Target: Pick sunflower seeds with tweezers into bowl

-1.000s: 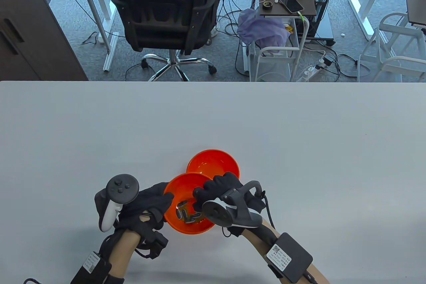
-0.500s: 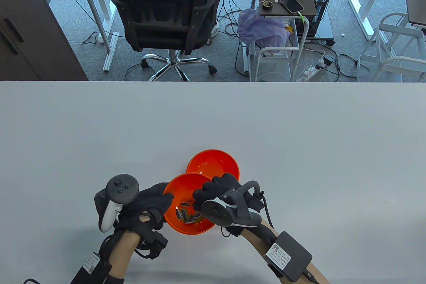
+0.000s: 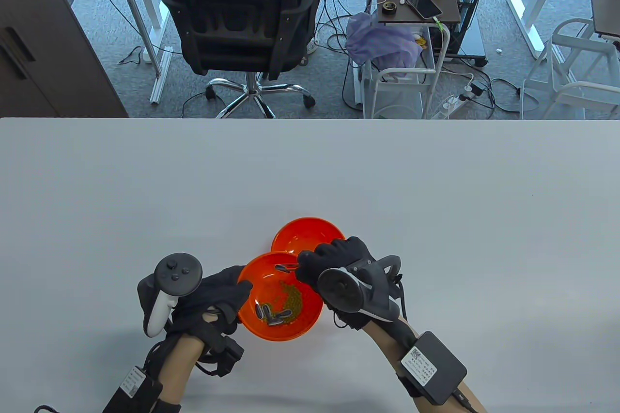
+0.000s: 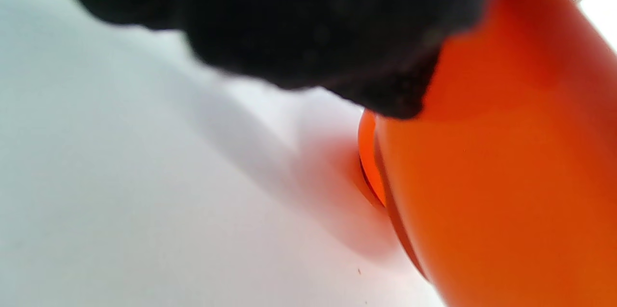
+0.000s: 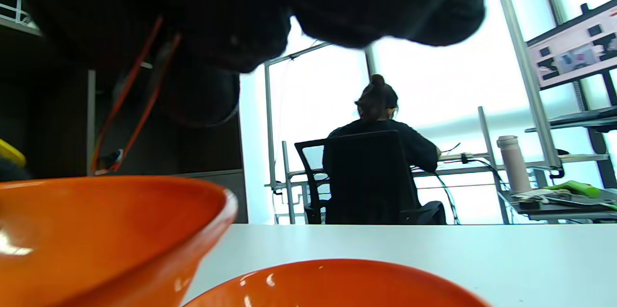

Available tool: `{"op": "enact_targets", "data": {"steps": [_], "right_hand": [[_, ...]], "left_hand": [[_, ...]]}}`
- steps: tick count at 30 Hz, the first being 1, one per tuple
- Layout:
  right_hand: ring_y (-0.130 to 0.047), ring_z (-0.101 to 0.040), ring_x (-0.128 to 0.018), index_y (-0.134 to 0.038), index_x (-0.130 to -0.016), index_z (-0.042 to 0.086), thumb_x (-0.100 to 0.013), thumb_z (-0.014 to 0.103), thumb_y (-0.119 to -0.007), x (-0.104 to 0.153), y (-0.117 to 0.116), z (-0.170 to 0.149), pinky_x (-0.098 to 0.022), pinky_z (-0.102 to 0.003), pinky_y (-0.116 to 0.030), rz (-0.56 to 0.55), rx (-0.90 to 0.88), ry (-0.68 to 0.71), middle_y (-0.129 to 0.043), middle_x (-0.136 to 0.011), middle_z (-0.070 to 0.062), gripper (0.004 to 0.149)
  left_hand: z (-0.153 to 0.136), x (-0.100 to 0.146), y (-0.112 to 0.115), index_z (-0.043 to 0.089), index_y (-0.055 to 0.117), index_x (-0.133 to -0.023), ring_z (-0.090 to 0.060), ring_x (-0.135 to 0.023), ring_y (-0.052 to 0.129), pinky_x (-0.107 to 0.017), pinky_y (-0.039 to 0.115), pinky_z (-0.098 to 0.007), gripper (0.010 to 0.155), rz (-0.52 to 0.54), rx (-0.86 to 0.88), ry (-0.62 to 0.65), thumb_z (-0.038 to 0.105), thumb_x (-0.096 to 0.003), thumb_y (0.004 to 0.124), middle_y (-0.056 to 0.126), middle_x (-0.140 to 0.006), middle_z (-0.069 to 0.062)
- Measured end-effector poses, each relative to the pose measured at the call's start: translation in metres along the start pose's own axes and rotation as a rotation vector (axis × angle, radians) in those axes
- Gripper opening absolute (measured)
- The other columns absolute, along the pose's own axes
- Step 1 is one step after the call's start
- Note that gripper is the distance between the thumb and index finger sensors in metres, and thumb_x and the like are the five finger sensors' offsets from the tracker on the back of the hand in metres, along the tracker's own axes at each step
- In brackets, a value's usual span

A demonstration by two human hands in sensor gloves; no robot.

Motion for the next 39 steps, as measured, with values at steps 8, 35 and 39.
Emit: {"op": "enact_targets", "data": {"steps": [8, 35, 39], "right_hand": [[-0.095, -0.012, -0.021, -0.110, -0.054, 0.028, -0.028, 0.049, -0.091, -0.005, 0.001, -0.048, -0.041, -0.037, -0.087, -0.001, -0.020, -0.163, -0.099, -0.031, 0.015, 0.039], [-0.096, -0.010, -0.023, -0.108, -0.057, 0.031, -0.029, 0.054, -0.087, 0.000, -0.032, -0.072, -0.041, -0.036, -0.087, 0.087, 0.067, -0.255, -0.098, -0.033, 0.017, 0.042], [-0.095, -0.011, -0.023, -0.108, -0.057, 0.031, -0.029, 0.054, -0.088, -0.003, -0.016, -0.058, -0.042, -0.037, -0.087, 0.064, -0.058, -0.210, -0.098, -0.033, 0.016, 0.042]], "left_hand": [[-0.001, 0.000, -0.002, 0.017, 0.086, -0.088, -0.010, -0.001, 0.100, -0.016, 0.094, -0.035, 0.048, 0.007, -0.004, -0.015, 0.039, -0.0453, 0.083, 0.104, -0.030, -0.004], [-0.005, 0.000, -0.010, 0.017, 0.086, -0.088, -0.010, -0.001, 0.100, -0.016, 0.094, -0.035, 0.048, 0.027, 0.007, -0.033, 0.039, -0.0454, 0.083, 0.104, -0.030, -0.004], [-0.004, 0.000, -0.010, 0.018, 0.086, -0.088, -0.010, -0.001, 0.100, -0.016, 0.094, -0.035, 0.048, 0.026, 0.006, -0.029, 0.039, -0.0454, 0.083, 0.104, -0.030, -0.004]]}}
Point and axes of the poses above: the tracker on the back of each hand, its own z axis roughly to the thumb side, its own x axis roughly from the fingertips to the wrist, y = z × x, the point moved 5 cm from there along -x, roughly from the wrist to the fingertips
